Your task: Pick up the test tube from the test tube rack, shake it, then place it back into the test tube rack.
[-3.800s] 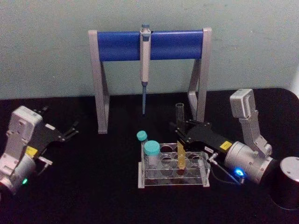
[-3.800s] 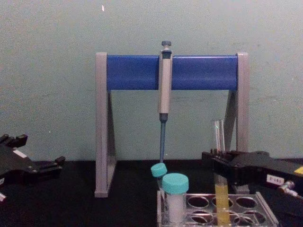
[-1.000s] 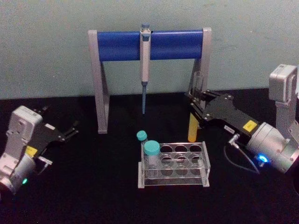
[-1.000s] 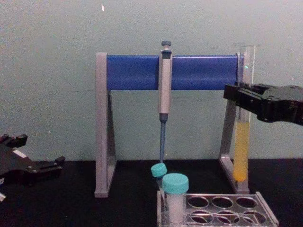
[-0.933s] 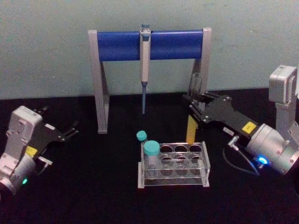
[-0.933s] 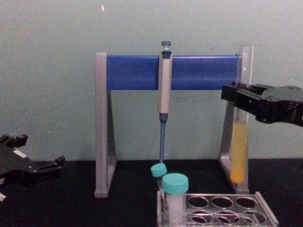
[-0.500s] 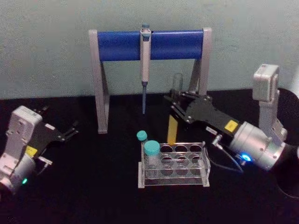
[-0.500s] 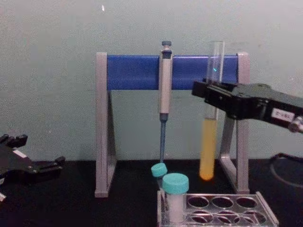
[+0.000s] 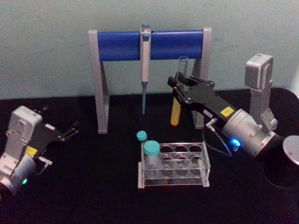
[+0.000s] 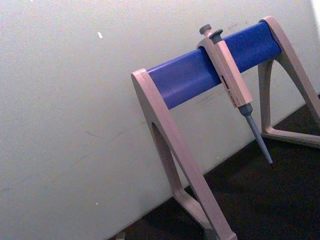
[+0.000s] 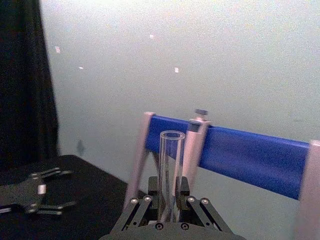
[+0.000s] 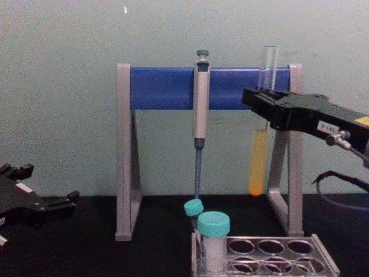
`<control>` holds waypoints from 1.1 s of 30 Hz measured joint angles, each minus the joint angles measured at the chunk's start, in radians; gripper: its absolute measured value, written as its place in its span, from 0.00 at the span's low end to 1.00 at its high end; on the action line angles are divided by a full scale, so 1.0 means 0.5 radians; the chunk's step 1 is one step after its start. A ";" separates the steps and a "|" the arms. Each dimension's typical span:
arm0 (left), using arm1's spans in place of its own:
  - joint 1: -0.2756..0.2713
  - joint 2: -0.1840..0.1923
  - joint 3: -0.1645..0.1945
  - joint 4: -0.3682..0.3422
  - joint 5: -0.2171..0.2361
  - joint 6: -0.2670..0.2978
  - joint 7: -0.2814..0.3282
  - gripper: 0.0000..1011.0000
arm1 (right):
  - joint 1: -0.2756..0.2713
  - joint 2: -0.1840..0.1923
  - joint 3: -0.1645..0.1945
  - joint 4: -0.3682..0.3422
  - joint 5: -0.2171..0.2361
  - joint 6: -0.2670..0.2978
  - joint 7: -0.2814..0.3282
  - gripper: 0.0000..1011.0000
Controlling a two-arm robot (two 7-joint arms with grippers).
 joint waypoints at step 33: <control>0.000 0.000 0.000 0.000 0.000 0.000 0.000 1.00 | -0.362 0.188 0.160 -0.436 -0.052 0.242 -0.014 0.23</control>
